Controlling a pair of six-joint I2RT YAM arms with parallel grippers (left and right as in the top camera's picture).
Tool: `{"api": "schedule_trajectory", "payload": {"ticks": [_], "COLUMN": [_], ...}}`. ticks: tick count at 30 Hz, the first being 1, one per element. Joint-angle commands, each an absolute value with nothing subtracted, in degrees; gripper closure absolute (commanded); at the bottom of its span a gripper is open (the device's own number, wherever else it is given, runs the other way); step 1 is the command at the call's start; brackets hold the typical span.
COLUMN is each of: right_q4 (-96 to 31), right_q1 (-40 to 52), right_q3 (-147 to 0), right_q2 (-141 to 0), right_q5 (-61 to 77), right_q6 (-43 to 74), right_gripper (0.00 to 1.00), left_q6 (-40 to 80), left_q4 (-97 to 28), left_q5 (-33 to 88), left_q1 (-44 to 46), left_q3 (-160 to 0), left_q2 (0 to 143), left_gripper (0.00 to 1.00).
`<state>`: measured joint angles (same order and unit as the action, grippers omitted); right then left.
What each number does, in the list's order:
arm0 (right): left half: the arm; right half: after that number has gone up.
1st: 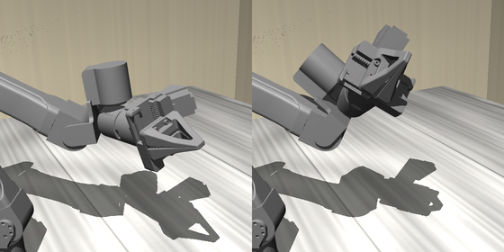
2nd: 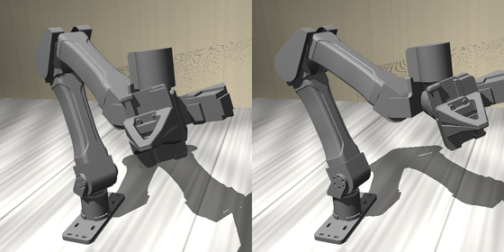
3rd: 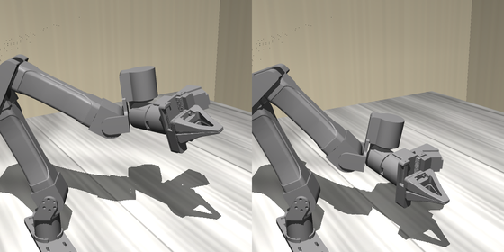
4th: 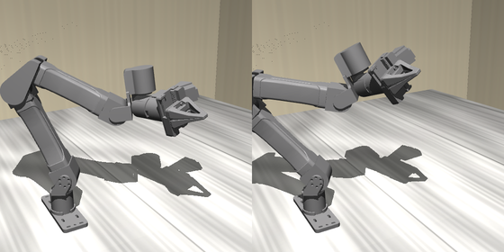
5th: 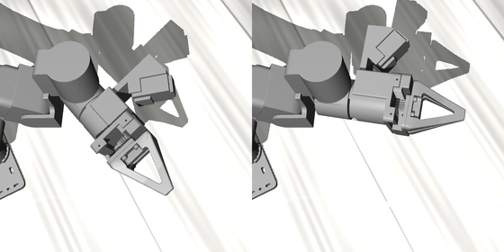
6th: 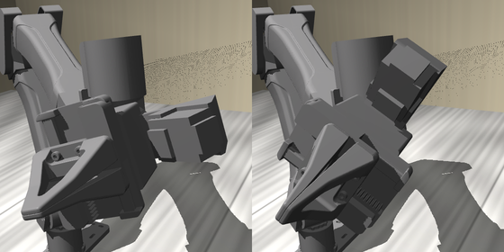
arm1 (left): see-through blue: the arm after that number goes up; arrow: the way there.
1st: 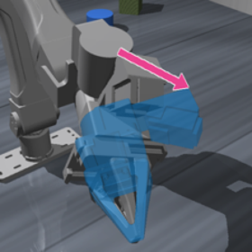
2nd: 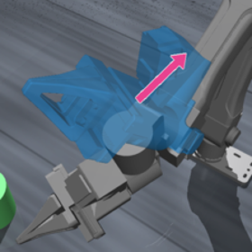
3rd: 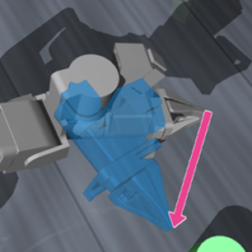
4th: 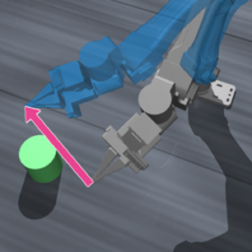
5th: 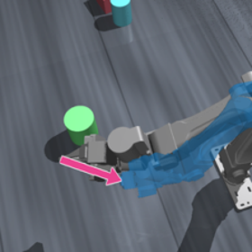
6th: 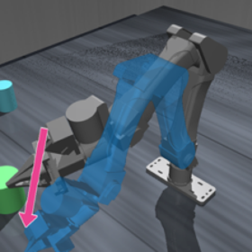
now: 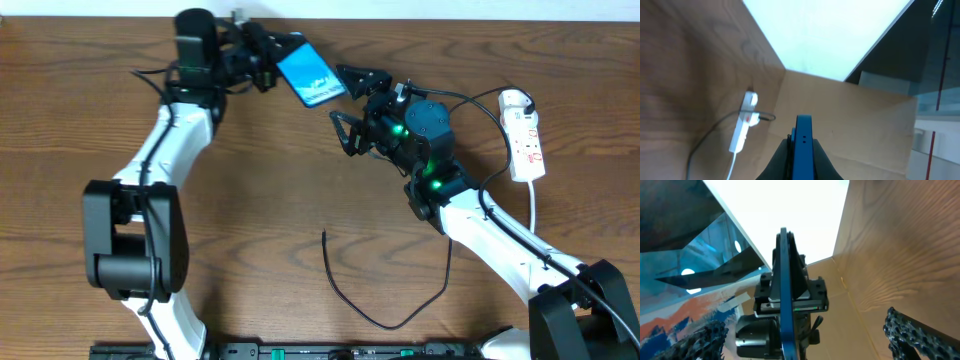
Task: Plug charger to phone and switch on socket
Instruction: 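Open the right gripper and swing the phone left, screen up, with left gripper, then lower the right gripper onto the black cable's plug end on the table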
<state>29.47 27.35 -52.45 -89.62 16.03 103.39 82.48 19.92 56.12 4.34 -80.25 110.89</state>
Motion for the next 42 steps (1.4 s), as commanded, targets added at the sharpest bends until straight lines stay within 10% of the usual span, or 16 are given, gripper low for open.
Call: {"api": "schedule_trajectory", "payload": {"ticks": [1, 20, 42], "right_q4": [28.7, 23.7, -37.1], "right_q1": [27.8, 27.3, 37.1], "right_q3": [-53.2, -53.3, -62.8], "right_q2": [-89.8, -89.8, -90.1], "right_q5": [15.7, 20.2, 10.8], "right_q6": [103.1, 59.2, 33.4], "right_gripper": [0.01, 0.01, 0.01], "left_q6": [79.0, 53.5, 50.8], "left_q4": [20.4, 19.6, 19.6], "left_q5": [61.7, 89.8, 89.3], "left_q1": [-0.3, -15.6, -17.1], "left_q3": [-80.4, -80.4, -80.0], "left_q2": [109.4, 109.4, 109.4], "left_gripper": [0.92, 0.93, 0.93]}}
